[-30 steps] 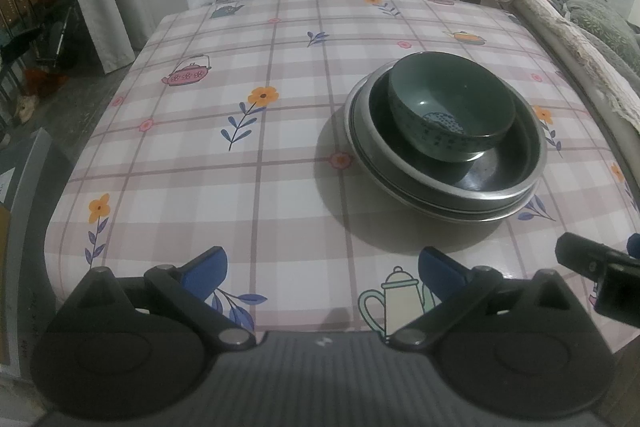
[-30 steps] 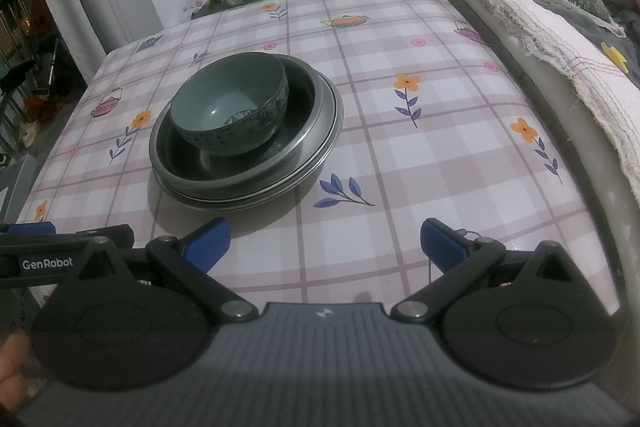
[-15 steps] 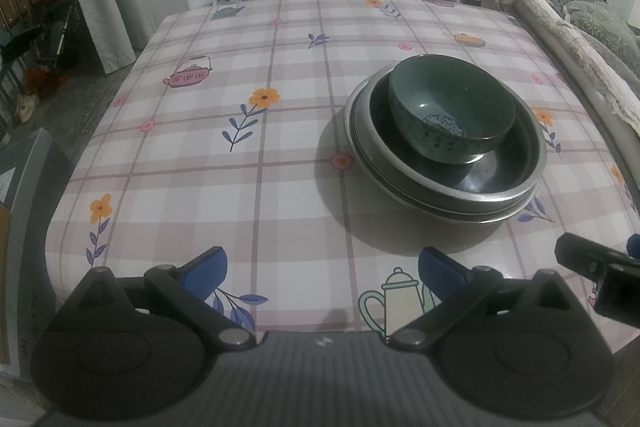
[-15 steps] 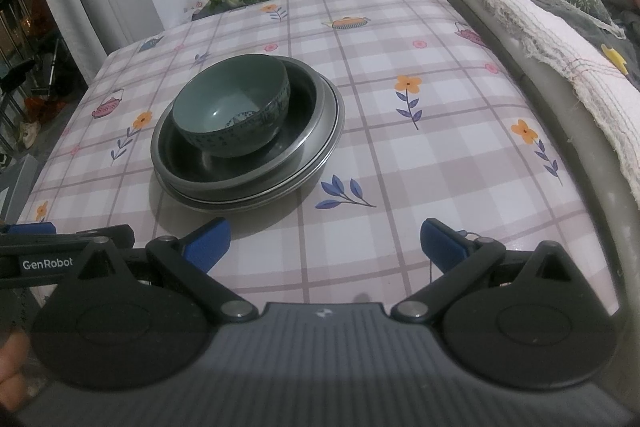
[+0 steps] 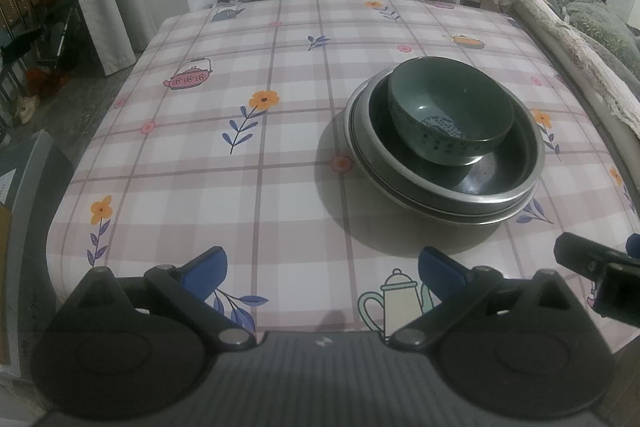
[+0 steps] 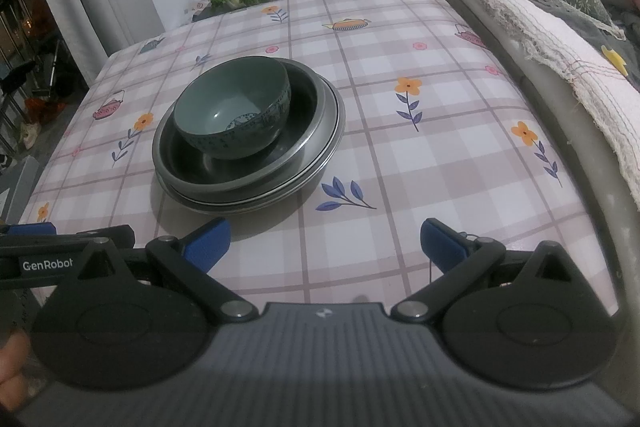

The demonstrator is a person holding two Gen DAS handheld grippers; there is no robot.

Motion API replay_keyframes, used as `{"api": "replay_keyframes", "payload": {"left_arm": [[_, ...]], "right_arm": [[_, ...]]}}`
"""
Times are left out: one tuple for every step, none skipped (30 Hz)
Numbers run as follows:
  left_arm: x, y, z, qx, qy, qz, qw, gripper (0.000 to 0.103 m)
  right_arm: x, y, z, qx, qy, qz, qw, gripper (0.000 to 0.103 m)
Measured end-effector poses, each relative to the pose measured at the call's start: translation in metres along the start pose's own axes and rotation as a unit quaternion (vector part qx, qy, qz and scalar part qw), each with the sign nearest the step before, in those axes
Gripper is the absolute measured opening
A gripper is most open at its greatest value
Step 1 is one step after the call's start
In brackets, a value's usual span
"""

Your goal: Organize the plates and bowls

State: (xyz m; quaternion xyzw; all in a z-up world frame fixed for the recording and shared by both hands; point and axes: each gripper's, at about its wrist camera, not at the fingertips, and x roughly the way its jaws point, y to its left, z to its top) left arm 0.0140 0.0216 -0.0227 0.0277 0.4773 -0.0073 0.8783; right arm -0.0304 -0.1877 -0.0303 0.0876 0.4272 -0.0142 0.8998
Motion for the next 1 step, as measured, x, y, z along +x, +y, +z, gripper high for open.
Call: {"api": "replay_keyframes", "payload": {"left_arm": [[0.0001,-0.0006,-0.0005,0.000,-0.001,0.000,1.0000,0.102]], "right_arm": [[0.0000,-0.0003,-0.0002,0.000,0.000,0.000,1.000,0.102]]}}
